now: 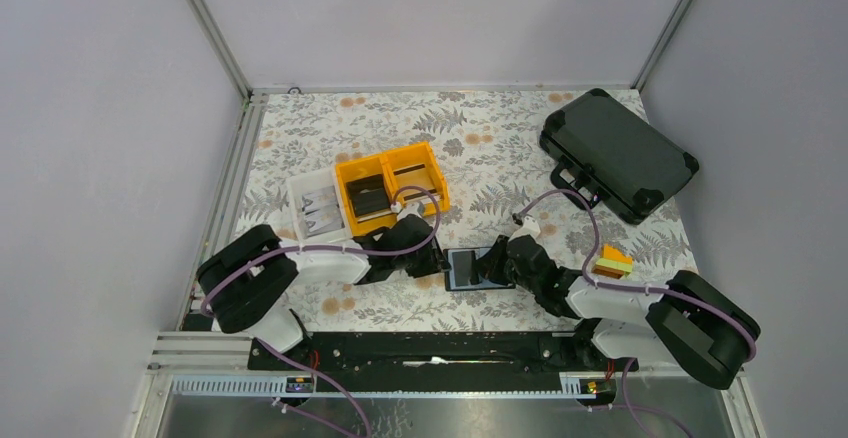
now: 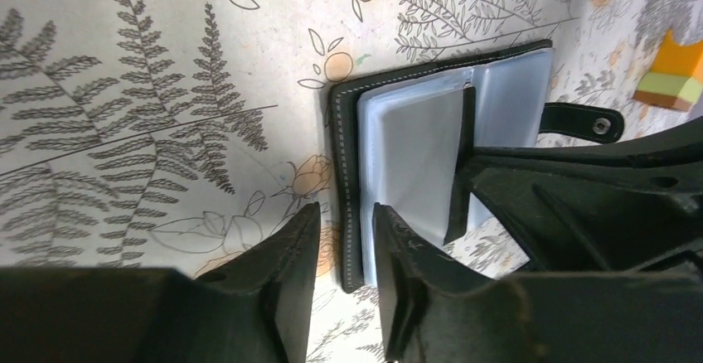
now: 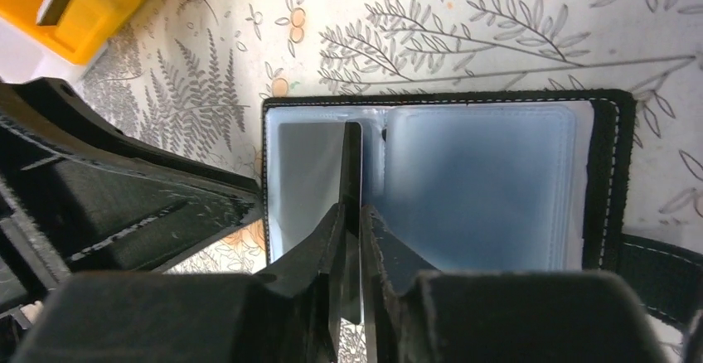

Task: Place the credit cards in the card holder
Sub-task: Insert the credit card into the card holder.

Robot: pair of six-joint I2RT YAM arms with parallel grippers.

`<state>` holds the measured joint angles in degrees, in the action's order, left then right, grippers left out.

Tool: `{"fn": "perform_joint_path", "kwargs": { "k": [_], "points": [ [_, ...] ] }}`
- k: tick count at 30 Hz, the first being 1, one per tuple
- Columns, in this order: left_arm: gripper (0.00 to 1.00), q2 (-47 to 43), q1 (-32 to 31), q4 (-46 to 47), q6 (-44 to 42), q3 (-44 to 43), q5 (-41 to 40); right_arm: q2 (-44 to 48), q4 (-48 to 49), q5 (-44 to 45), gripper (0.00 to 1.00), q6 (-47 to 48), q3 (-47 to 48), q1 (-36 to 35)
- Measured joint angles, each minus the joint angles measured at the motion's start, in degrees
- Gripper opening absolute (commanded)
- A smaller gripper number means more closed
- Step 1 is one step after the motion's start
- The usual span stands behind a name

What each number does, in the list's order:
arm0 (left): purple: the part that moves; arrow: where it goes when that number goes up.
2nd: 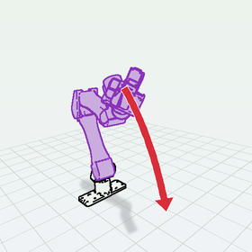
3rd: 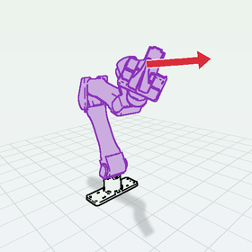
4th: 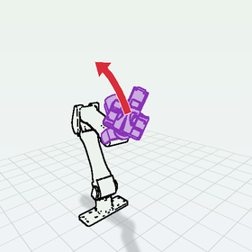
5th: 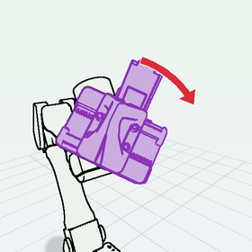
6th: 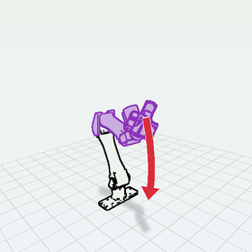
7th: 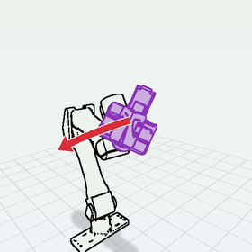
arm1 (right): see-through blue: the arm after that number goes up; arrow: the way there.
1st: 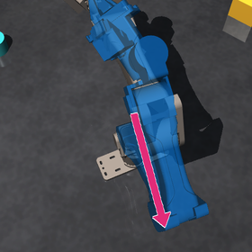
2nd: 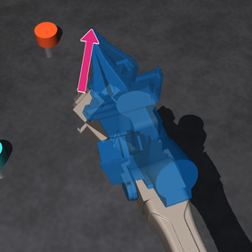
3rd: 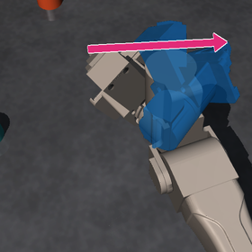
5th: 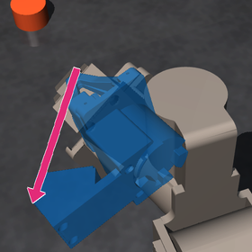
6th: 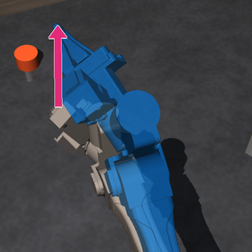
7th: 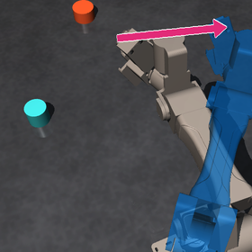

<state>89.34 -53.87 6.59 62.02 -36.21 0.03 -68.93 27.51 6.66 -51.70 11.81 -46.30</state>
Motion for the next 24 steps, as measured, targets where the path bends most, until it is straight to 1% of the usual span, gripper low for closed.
{"fn": "perform_joint_path", "kwargs": {
  "k": [3,6,9,13,16,19,24],
  "points": [
    [0.46,-1.55,0.00,-1.42,-0.92,0.24,-0.22,1.79,-2.69,0.39,0.34,-0.02,-0.28,-0.28],
    [0.51,-2.91,0.02,-3.04,-1.66,0.26,-0.24,3.87,-4.68,0.42,0.41,-0.02,-0.55,-0.42],
    [0.53,-3.82,0.07,-3.56,-2.08,0.70,-0.17,5.03,-5.79,0.33,0.42,0.07,-0.55,-0.46],
    [0.53,-4.11,0.07,-2.75,-2.19,1.14,1.20,5.68,-6.60,0.00,0.40,0.07,-0.55,-0.46],
    [0.50,-3.82,0.07,-1.14,-2.01,1.22,2.86,5.77,-7.02,-0.26,0.36,0.07,-0.55,-0.48],
    [0.41,-2.54,0.07,1.86,-1.36,1.51,4.74,5.46,-7.06,-0.57,0.32,0.02,-0.55,-0.48],
    [0.34,-0.09,0.07,5.22,-0.39,2.32,7.02,3.28,-4.66,-1.42,0.30,-0.07,-0.42,-0.46]
  ]
}}
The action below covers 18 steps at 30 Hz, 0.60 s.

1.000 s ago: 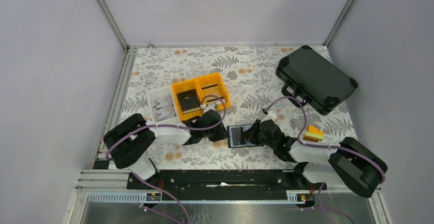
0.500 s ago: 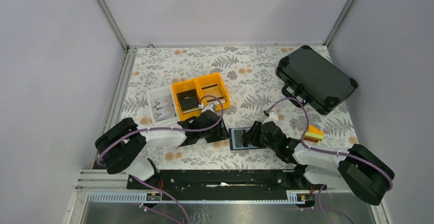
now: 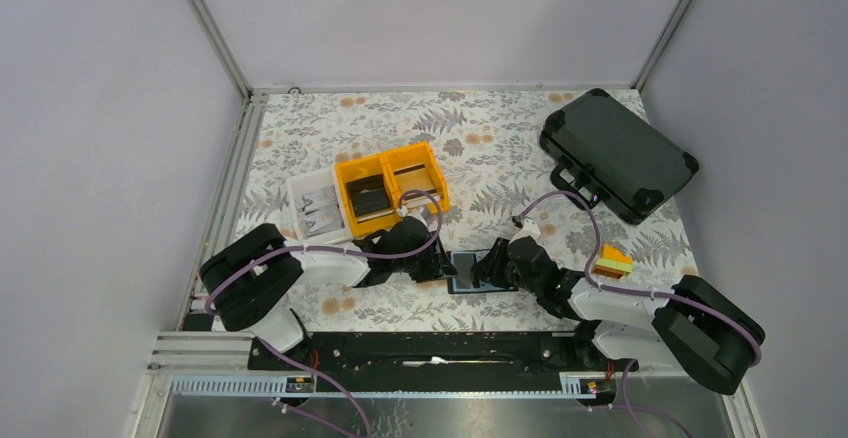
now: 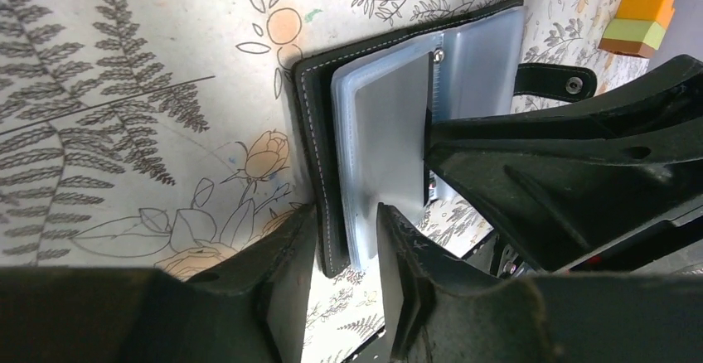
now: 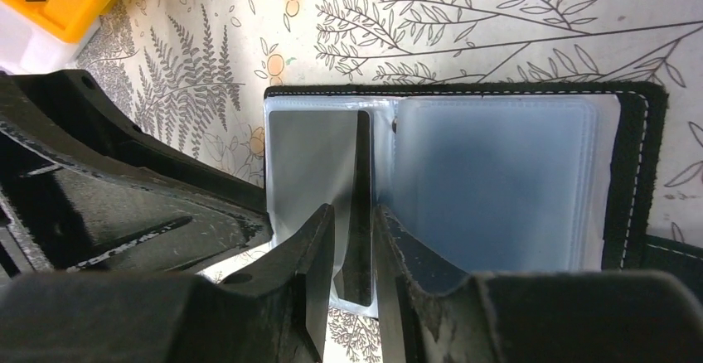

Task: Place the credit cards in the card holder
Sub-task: Insert the credit card into the card holder.

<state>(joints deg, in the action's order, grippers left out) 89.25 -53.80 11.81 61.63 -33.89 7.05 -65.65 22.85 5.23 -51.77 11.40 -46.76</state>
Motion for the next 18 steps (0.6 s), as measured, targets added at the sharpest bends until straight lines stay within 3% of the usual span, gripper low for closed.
{"fn": "perform_joint_path", "kwargs": {
  "k": [10,18],
  "points": [
    [0.31,0.87,0.26,3.21,1.01,1.09,1.11,-4.04,3.37,-1.29,0.32,-0.13,1.25,-0.04],
    [0.38,-0.48,0.26,3.19,1.14,2.12,0.42,-3.34,2.54,-1.64,0.53,-0.13,2.03,-0.61]
  ]
}}
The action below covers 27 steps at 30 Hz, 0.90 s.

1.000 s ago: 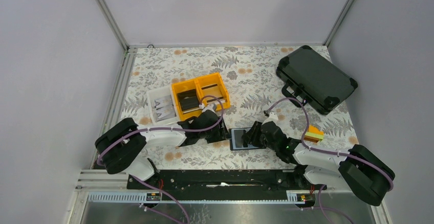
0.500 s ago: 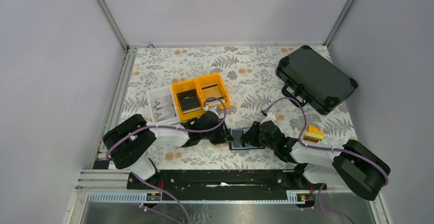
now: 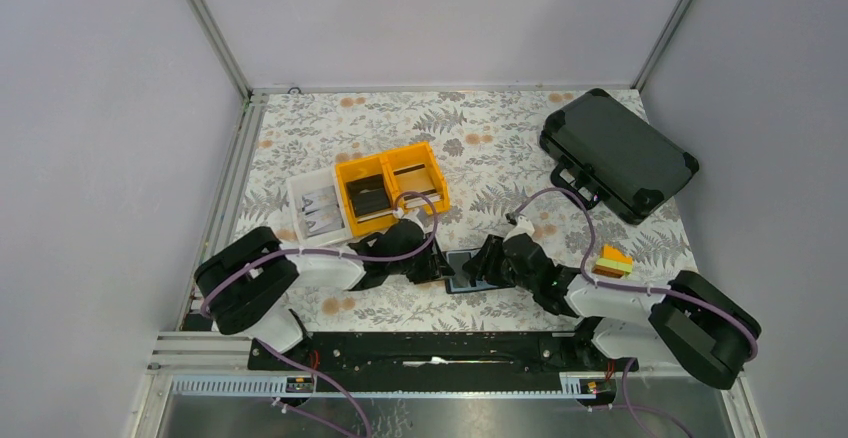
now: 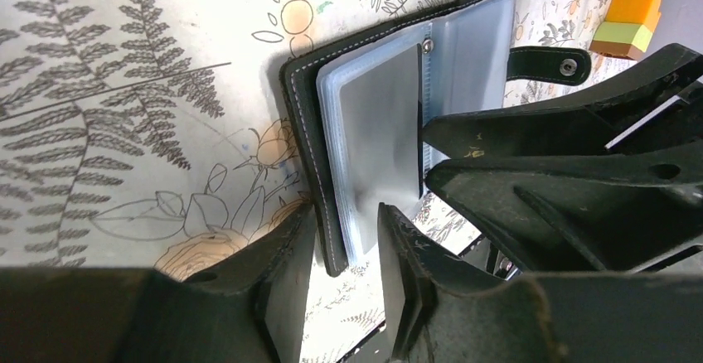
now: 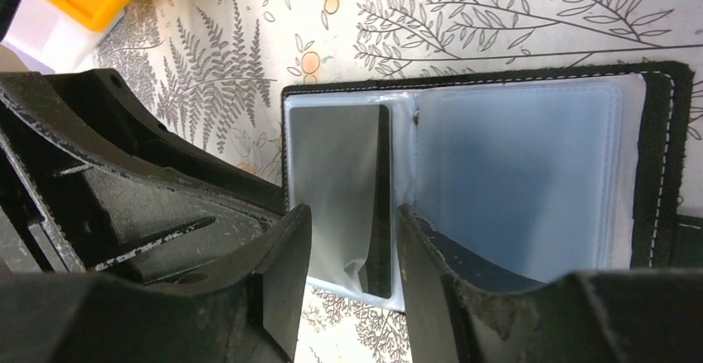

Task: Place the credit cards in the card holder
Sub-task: Insert the credit card into the card holder.

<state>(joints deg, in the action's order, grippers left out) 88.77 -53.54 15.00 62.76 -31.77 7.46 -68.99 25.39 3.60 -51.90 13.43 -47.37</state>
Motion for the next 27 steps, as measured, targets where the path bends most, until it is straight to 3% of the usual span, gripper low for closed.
{"fn": "perform_joint_path", "kwargs": {
  "k": [3,8,12,17,21,27],
  "points": [
    [0.43,-2.01,0.26,-1.51,-0.37,0.52,-0.57,3.19,-4.11,0.39,0.66,0.72,0.83,-0.42],
    [0.49,-4.59,1.75,-2.05,-0.74,1.25,-0.57,9.66,-13.31,3.43,0.74,4.57,5.11,0.24],
    [0.51,-4.96,2.67,-2.10,-0.83,1.64,-0.31,13.16,-20.65,5.09,0.80,8.87,9.31,5.35],
    [0.50,-4.96,2.64,-1.16,-0.33,2.32,0.59,15.13,-29.62,7.43,0.95,13.62,11.52,12.52],
    [0.50,-4.94,2.67,-0.26,0.15,2.47,1.42,13.81,-34.38,7.48,0.92,15.02,11.58,15.56],
    [0.49,-4.22,2.67,2.21,0.28,3.04,1.95,9.57,-36.41,6.64,0.68,14.99,11.56,15.91]
  ]
}}
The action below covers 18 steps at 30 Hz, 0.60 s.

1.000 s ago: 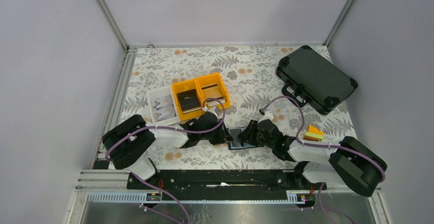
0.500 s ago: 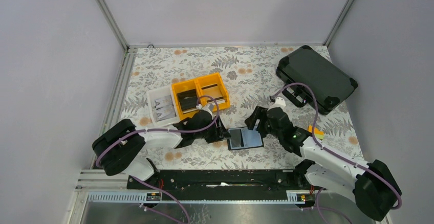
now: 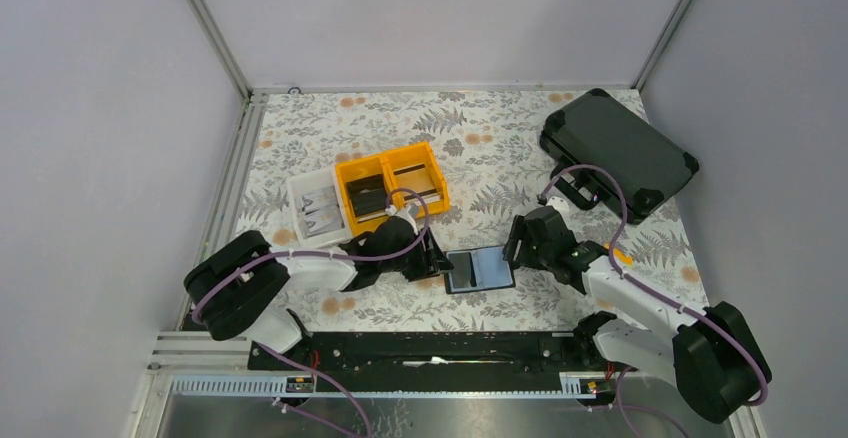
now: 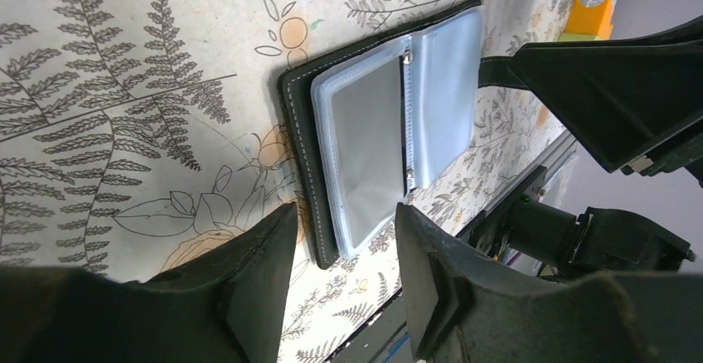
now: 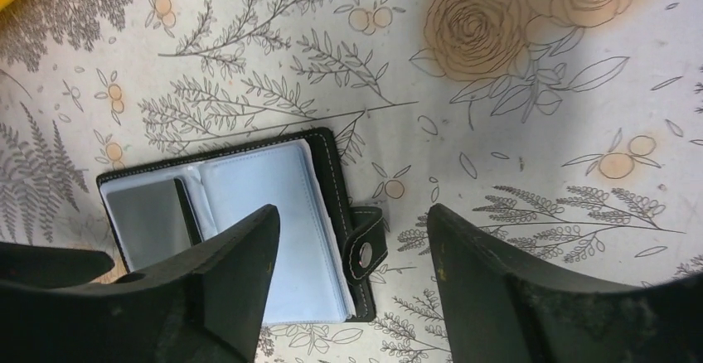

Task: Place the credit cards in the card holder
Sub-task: Insert the credit card into the card holder, then close the card holder at the center of the board.

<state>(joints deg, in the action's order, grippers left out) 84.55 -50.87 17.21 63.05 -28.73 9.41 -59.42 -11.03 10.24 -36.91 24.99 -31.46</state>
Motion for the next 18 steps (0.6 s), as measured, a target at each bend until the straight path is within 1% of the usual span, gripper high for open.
{"fn": "perform_joint_path", "kwargs": {
  "k": [5,13,18],
  "points": [
    [0.49,2.69,0.00,1.40,0.46,-0.13,0.94,-2.03,1.18,-3.04,0.55,-0.61,-0.02,0.02],
    [0.47,5.25,0.04,4.50,2.03,-0.90,2.16,-4.31,4.81,-6.84,0.45,-1.20,-0.66,0.13],
    [0.47,5.70,0.04,8.04,3.48,0.42,2.14,-4.72,7.15,-8.33,0.40,-1.75,-1.60,0.39]
  ]
}}
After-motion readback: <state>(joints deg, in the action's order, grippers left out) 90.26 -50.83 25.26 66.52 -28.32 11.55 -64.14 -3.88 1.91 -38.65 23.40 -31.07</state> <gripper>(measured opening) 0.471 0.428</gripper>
